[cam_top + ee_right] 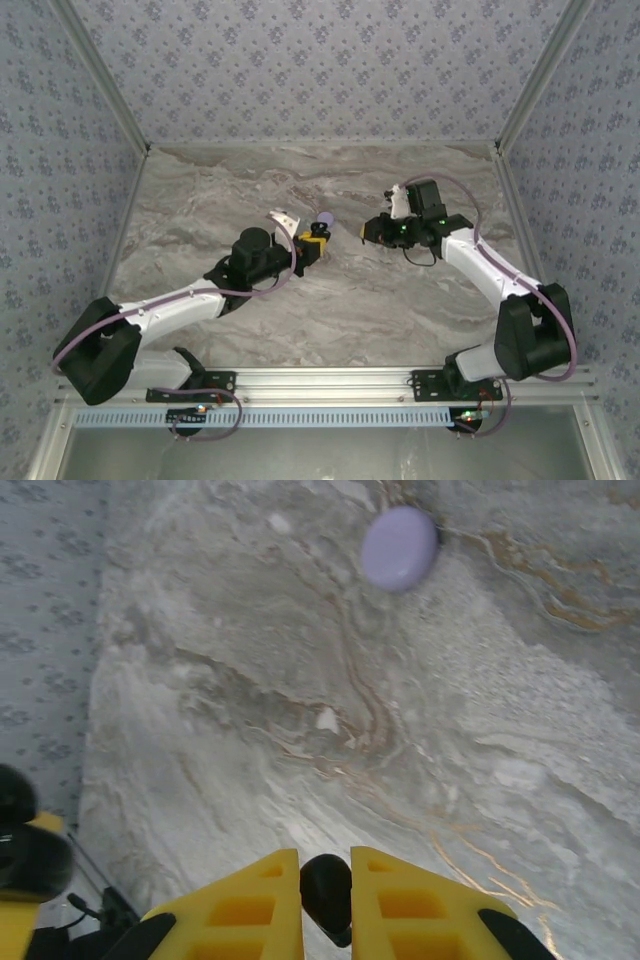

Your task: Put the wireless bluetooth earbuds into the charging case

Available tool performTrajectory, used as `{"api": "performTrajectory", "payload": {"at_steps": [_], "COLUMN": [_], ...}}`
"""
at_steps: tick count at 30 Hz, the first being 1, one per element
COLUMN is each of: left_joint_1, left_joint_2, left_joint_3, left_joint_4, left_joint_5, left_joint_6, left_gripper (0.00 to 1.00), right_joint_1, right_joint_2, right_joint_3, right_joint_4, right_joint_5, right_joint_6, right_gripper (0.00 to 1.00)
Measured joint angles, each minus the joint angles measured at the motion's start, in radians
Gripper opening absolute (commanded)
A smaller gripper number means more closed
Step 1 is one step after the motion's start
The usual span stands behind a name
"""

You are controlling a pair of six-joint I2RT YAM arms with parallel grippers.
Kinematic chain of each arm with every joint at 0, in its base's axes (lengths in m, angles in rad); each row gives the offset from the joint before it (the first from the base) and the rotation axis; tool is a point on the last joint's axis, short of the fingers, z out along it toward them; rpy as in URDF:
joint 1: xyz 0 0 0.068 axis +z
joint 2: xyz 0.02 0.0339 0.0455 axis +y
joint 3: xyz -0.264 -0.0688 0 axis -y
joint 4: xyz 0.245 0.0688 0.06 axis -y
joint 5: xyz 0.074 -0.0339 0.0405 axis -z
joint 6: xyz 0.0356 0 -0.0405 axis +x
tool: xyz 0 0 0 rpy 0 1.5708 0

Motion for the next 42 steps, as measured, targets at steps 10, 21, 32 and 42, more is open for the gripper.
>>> {"api": "performTrajectory", "payload": {"at_steps": [10,21,32,42], "left_joint_1": [0.000,0.000,-0.009,-0.020], "left_joint_2": [0.019,0.027,0.051,0.059], "left_joint_3": [-0.006,-0.009,-0.009,-0.009], "left_joint_4": [0.072,0.126,0.175,0.196], "left_joint_5": [0.005,0.016,0.014,0.006], "left_joint_6": [-0.042,-0.087,-0.137,-0.161], "left_gripper": [0.17,0.17,0.16,0.16], "right_joint_1": [0.033,0.080,0.124,0.145], "right_joint_2": [-0.029,-0.036,-0.036,-0.036], "right_joint_3": [0.040,0.129,0.139,0.146], "right_joint_4": [0.068,0.135,0.172,0.187], "right_joint_5": [-0.068,-0.097,-0.097,-0.097], "right_joint_6": [0.052,0.088,0.111,0.114], "right_gripper": [0.17,0.18,0.18,0.18]}}
